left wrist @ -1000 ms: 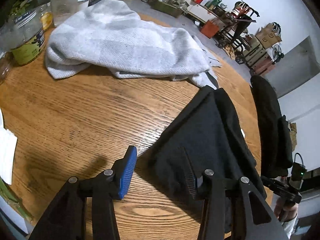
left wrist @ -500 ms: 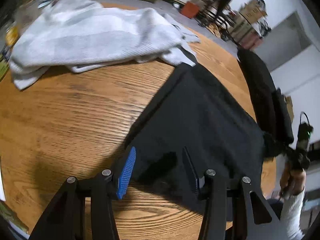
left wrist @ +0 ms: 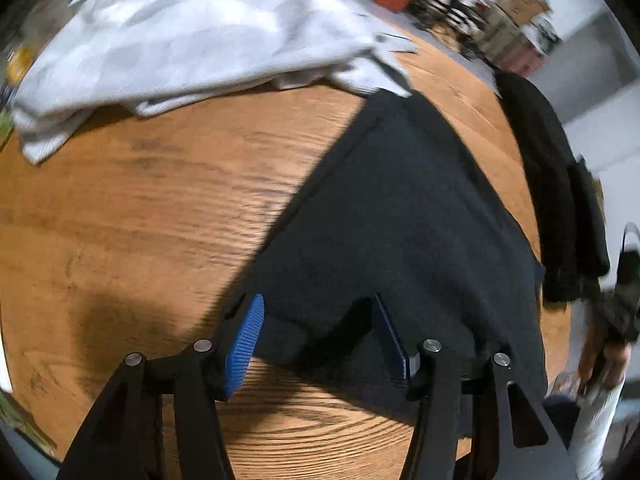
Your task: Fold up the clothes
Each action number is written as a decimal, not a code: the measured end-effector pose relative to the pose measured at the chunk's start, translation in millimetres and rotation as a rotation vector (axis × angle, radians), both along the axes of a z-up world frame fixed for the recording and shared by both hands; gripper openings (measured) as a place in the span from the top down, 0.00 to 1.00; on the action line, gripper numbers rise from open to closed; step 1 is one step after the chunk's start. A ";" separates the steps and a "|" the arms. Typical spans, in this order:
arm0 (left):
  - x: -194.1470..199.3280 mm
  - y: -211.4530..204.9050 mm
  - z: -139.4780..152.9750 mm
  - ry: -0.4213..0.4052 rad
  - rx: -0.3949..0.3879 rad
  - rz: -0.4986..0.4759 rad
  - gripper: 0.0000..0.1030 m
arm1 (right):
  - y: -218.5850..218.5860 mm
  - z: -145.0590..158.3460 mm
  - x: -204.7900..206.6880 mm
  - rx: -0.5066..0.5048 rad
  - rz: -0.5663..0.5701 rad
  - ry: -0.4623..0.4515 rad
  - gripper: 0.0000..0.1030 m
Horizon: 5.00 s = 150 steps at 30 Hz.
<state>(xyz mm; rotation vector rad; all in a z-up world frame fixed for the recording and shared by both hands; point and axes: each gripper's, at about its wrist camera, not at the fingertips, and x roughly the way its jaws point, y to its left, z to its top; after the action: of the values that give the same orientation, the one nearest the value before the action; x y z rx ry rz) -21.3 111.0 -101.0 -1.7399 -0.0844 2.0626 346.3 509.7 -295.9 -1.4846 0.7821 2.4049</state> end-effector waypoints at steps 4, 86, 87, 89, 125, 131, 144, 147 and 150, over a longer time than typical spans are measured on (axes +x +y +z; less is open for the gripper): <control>-11.1 -35.8 3.4 0.040 -0.079 0.195 0.44 | -13.0 -17.1 -3.8 -0.041 0.008 -0.071 0.33; 15.3 -3.7 -12.5 0.071 -0.011 -0.247 0.25 | -158.2 -35.4 58.7 -0.186 0.032 0.026 0.92; 15.5 -4.1 -12.1 0.063 -0.003 -0.244 0.25 | -160.2 -31.7 58.5 -0.172 0.068 0.016 0.96; 17.0 -5.0 -12.2 0.030 0.022 -0.253 0.25 | -163.9 -21.2 61.1 -0.118 0.147 -0.007 0.97; 123.0 8.9 29.5 0.064 0.089 -0.336 0.94 | -56.5 -7.4 83.4 -0.089 -0.097 0.091 0.36; 137.9 -15.7 -6.0 -0.120 0.003 -0.269 0.83 | -50.8 -6.0 90.6 -0.098 -0.120 0.104 0.35; 61.4 18.0 54.9 0.177 -0.048 -0.200 0.29 | -51.4 -2.8 84.3 -0.087 -0.142 0.087 0.31; 25.4 47.3 43.4 0.236 -0.044 -0.191 0.29 | -47.2 -3.5 81.2 -0.100 -0.174 0.098 0.31; 16.7 84.5 28.8 0.236 -0.057 -0.238 0.29 | -44.6 -8.1 80.6 -0.108 -0.189 0.084 0.31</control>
<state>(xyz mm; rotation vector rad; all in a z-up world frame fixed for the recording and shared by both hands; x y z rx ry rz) -4.6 195.4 -72.2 -1.4464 0.2430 2.0900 426.9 465.2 -304.0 -1.2875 1.0367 2.3286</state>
